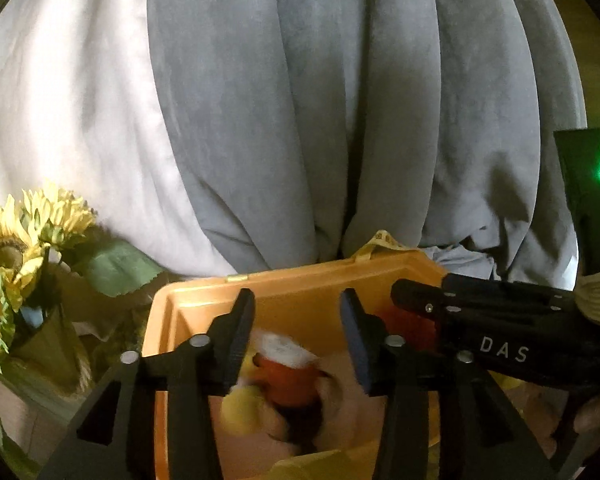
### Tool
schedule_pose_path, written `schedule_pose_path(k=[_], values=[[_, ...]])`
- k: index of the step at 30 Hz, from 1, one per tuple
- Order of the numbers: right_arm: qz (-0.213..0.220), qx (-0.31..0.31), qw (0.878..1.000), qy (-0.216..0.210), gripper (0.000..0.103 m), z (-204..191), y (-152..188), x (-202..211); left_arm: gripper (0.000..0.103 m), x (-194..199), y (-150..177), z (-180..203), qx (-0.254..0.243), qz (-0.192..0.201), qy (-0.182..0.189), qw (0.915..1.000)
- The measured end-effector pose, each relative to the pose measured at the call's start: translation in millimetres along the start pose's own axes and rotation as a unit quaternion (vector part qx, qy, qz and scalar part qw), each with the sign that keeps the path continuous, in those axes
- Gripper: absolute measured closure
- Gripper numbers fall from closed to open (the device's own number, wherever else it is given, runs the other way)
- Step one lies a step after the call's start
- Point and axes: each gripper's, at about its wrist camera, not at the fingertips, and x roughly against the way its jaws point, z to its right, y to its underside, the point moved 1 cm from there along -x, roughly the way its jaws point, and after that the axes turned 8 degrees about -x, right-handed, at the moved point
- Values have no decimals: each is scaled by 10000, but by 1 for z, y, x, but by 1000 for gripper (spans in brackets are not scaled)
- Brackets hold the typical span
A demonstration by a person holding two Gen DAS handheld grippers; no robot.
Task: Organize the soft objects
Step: 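Open both tools to drop the plush and pompom into the crate, then pull both open tools back from the crate toward the table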
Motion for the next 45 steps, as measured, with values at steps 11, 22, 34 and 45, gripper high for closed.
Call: schedule_pose_path(k=[11,22,34,45], values=[[307,-11,9992,237,38,-1,0,26,42,35,-9,5,-169,211,-202,9994],[729,86,9963,450,35,-13,10,82,36,88,-11,8,-96,419,-299,9986],[1080,176,9911,760,30,-25,35,138,30,140,2,14,-167,543,-275,9980],[1185,144,9895,816,30,-28,60,177,23,178,18,23,-220,574,-298,9977]])
